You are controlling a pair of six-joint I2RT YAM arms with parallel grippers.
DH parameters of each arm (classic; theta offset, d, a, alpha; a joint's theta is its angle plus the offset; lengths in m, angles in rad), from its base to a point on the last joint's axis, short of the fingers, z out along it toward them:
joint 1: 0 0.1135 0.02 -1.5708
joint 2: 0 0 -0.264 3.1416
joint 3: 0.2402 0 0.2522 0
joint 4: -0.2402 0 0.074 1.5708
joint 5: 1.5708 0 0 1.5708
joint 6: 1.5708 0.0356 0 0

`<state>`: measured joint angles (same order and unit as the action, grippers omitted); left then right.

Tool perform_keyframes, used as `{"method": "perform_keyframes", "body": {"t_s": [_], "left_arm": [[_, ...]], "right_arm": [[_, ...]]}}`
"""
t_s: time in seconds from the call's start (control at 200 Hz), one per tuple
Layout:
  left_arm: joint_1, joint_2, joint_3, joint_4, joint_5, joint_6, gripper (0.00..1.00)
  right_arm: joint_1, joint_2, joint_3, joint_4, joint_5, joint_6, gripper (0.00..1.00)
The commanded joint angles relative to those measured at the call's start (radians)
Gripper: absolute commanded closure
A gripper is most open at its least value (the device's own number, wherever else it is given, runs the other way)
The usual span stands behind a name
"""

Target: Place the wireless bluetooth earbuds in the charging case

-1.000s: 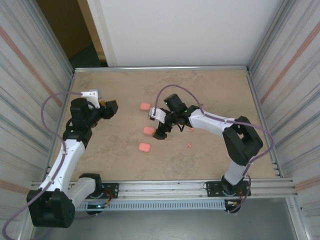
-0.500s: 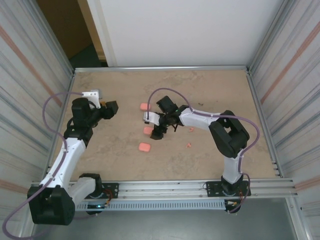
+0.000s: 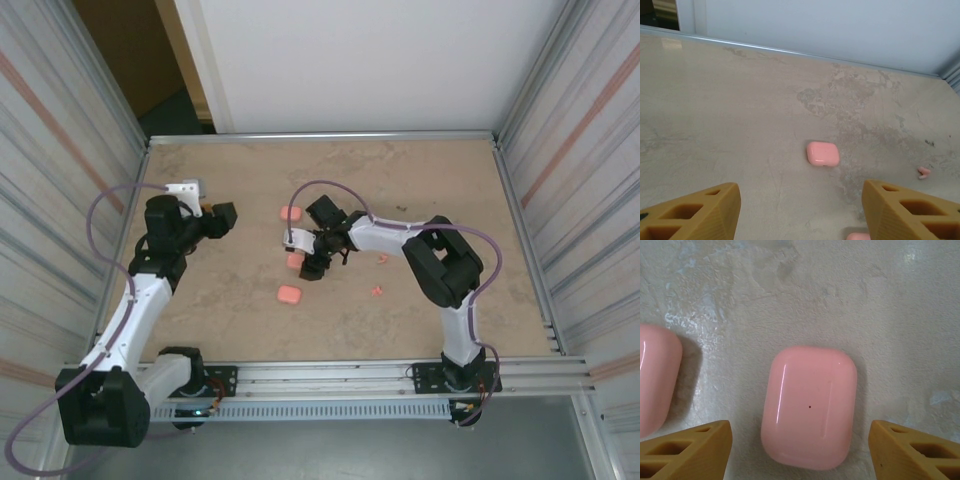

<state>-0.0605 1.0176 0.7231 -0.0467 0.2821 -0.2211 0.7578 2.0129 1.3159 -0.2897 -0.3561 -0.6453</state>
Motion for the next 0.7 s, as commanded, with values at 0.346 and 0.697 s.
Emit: {"method": "perform_keyframes", "body": {"t_s": [0.346, 0.697], "left_arm": [[0.005, 0.010, 0.015, 0.036, -0.002, 0.016, 0.35], [0.006, 0.007, 0.022, 0.034, 0.028, 0.008, 0.35]], "right_arm": [[0.013, 0.051, 0.034, -0.021, 0.032, -0.022, 0.40], [0.003, 0.021, 0.000, 0.042, 0.038, 0.008, 0.58]]}}
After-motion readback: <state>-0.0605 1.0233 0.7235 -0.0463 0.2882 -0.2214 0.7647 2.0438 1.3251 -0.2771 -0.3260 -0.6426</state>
